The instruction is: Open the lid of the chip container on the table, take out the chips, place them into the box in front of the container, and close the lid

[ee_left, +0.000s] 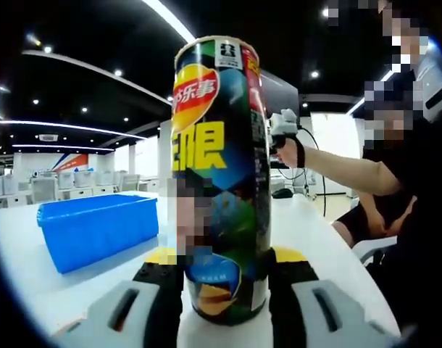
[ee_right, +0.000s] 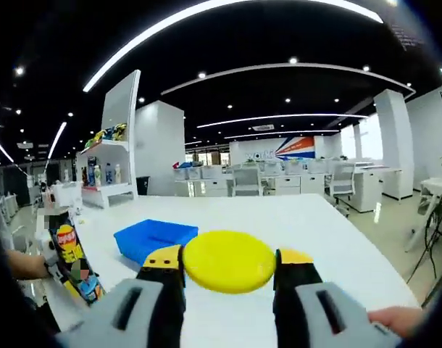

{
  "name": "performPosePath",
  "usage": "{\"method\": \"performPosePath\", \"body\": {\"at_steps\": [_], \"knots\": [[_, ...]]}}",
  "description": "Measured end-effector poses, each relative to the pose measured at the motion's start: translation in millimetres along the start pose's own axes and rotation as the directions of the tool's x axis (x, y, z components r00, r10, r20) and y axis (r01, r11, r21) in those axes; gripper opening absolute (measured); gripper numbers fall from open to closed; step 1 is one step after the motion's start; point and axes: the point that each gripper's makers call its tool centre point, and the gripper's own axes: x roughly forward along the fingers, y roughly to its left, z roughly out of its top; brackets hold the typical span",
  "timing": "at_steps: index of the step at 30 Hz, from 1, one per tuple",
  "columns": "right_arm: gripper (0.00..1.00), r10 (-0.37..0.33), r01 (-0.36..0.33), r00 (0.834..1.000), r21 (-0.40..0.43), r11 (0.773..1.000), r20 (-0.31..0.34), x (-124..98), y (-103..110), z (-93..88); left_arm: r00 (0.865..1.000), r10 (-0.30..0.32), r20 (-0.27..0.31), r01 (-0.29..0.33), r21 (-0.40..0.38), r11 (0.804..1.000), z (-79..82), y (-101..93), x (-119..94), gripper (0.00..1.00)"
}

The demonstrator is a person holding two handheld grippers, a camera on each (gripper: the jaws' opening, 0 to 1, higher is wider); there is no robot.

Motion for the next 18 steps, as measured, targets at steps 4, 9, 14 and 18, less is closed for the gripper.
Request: {"method": "performPosePath", "body": {"at_steps": [4,9,14,18], "knots": [[0.42,-0.009,0.009,1.0,0.033,0.999,-0.015,2,-5,-18.4,1.0,0.001,-0.003,-0.001,0.004,1.0,-0.7,-0.2,0,0.46],[0.42,-0.035,0.039,0.998,0.056,0.998,-0.057,3,-14,-47.9,1.0,0.002,-0.006,-0.002,0.007,1.0,-1.5,-0.3,0,0.47],[0.42,-0.045,0.05,0.996,0.071,0.996,-0.079,3,-17,-68.5,1.0,0.002,-0.011,-0.002,0.012,1.0,-2.3,-0.1,0,0.47],[0.42,-0.052,0.059,0.994,0.067,0.996,-0.096,3,-17,-82.8,1.0,0.003,-0.015,-0.003,0.017,1.0,-3.0,-0.1,0,0.47]]}}
